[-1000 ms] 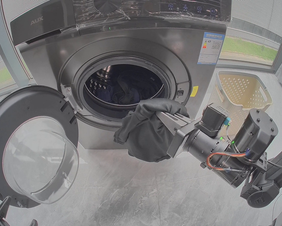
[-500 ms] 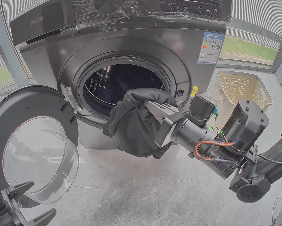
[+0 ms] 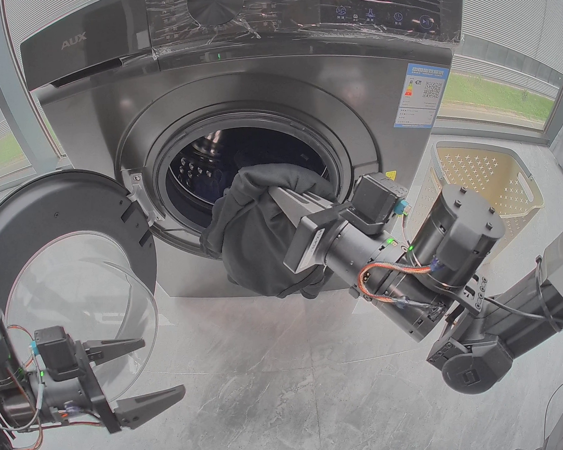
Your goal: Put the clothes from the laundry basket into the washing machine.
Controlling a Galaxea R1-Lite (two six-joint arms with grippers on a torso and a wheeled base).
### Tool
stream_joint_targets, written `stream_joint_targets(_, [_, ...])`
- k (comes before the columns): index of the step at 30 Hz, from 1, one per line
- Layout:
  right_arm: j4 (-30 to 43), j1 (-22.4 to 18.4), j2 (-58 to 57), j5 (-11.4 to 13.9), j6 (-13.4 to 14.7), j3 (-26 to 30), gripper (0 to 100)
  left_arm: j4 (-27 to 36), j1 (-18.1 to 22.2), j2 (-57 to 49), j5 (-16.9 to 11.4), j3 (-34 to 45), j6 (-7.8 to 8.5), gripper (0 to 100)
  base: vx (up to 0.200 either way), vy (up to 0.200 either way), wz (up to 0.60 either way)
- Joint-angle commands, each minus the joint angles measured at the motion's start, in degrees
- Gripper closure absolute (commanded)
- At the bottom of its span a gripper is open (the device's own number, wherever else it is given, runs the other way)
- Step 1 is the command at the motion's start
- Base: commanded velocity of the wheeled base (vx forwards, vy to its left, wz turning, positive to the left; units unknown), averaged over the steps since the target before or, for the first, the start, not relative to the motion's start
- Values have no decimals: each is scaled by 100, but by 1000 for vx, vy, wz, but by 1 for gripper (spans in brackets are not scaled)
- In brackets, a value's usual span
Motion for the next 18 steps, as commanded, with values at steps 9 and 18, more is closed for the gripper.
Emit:
stream_joint_targets(9, [-10,23,164,-46,-1,-256,100,-1967,-914,2835,689,-867,-957,0,0,0,0])
stream_joint_targets(18, [-19,67,156,-46,-1,-256,100,-1967,-923,3442,681,-1342,-1088,0,0,0,0])
